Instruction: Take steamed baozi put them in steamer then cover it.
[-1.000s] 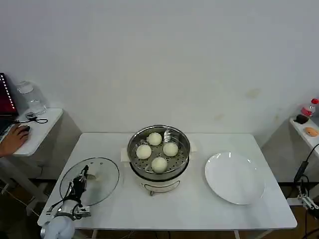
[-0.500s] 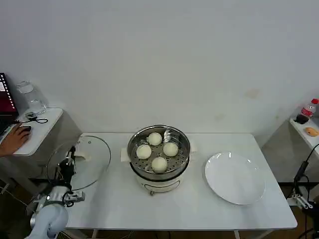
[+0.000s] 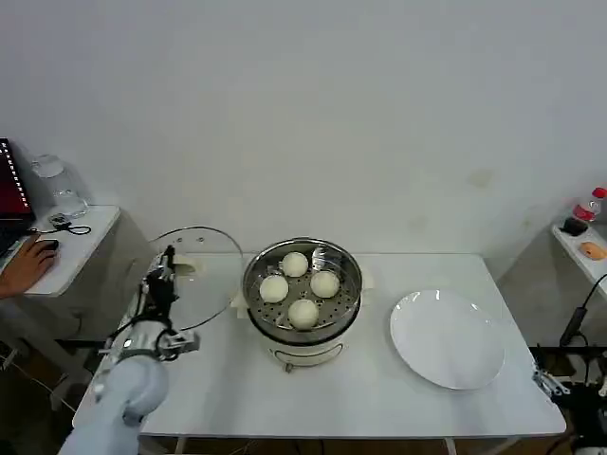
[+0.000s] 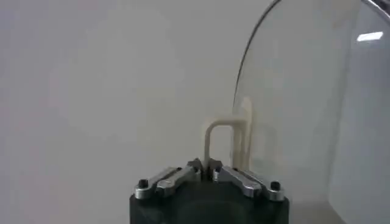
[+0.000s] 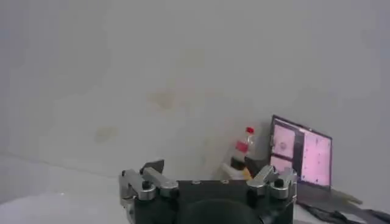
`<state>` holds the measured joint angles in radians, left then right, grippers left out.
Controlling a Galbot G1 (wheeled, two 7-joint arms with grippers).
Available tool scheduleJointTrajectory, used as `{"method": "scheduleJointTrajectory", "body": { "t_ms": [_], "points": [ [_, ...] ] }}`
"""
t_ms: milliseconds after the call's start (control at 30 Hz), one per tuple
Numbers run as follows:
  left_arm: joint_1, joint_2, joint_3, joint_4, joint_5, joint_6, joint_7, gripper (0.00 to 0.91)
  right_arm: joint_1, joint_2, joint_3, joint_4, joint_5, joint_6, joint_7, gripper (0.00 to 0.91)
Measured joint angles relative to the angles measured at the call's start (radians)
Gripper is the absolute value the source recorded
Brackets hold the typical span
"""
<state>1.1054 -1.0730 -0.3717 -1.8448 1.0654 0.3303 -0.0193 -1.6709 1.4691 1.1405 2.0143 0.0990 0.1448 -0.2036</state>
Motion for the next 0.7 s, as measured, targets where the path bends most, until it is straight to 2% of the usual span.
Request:
{"method": "scheduleJointTrajectory", "body": {
  "t_ms": [167,400,700],
  "points": [
    [-0.083,-0.053,0.092,-0.001,0.064,0.054,0.073,0.0,0.008,-0.003,-0.019,-0.016,-0.011,0.006,-0.001,0.907],
    [-0.162,-0.183,0.192,0.017,0.2,0.102,0.183,0.0,0.017,0.006,-0.051,-0.029,-0.03,0.007,-0.001,0.907],
    [-0.194,-0.35,0.246,0.076,0.407,0.117,0.28,0.0,0.022,0.01,-0.084,-0.044,-0.048,0.009,-0.002,0.907]
  ]
}}
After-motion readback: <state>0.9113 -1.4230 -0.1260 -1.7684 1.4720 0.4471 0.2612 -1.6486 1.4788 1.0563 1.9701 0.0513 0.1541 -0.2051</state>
